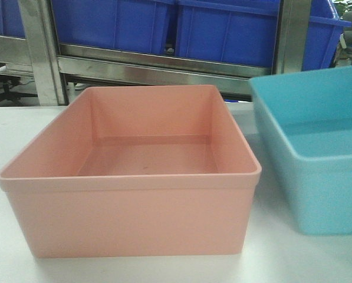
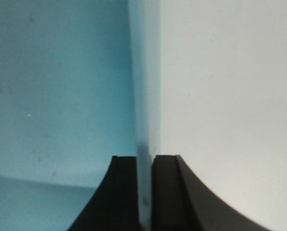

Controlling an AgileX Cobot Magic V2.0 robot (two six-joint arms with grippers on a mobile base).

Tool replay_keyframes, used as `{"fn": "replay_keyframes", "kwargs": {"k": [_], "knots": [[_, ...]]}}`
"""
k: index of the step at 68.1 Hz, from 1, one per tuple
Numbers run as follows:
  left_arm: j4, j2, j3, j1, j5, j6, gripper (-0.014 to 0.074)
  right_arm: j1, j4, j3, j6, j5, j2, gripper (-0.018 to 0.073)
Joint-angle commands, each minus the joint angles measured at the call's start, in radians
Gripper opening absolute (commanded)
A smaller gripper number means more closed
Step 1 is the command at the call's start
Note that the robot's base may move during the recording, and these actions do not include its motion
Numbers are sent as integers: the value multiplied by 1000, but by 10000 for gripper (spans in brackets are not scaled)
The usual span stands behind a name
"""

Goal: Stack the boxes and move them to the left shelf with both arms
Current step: 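Grasp the light-blue bin rim with the right gripper and lift it, then carry the light-blue bin over the pink bin and lower it inside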

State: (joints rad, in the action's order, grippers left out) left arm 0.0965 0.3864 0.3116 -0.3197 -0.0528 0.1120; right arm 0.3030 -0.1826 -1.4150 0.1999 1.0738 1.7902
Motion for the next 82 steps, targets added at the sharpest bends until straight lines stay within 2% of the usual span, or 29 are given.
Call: {"fn": "replay_keyframes", "kwargs": {"k": [1, 12, 31, 39, 51, 71, 82], "knots": [[-1, 6, 30, -5, -79, 5, 371, 12, -78, -35, -6, 13, -113, 56], [-1, 6, 30, -5, -79, 5, 371, 12, -82, -36, -61, 44, -196, 56], [-1, 8, 30, -5, -79, 5, 371, 11, -94, -179, -185, 256, -210, 56], [-1, 8, 30, -5, -79, 5, 371, -14, -96, -194, -252, 259, -223, 56], [-1, 8, 30, -5, -79, 5, 371, -129, -95, -194, -354, 258, -239, 56], [-1, 8, 30, -5, -79, 5, 371, -416, -47, -194, -537, 257, -239, 56], [-1, 8, 30, -5, -79, 5, 371, -533, -40, -194, -618, 229, -215, 56]]}}
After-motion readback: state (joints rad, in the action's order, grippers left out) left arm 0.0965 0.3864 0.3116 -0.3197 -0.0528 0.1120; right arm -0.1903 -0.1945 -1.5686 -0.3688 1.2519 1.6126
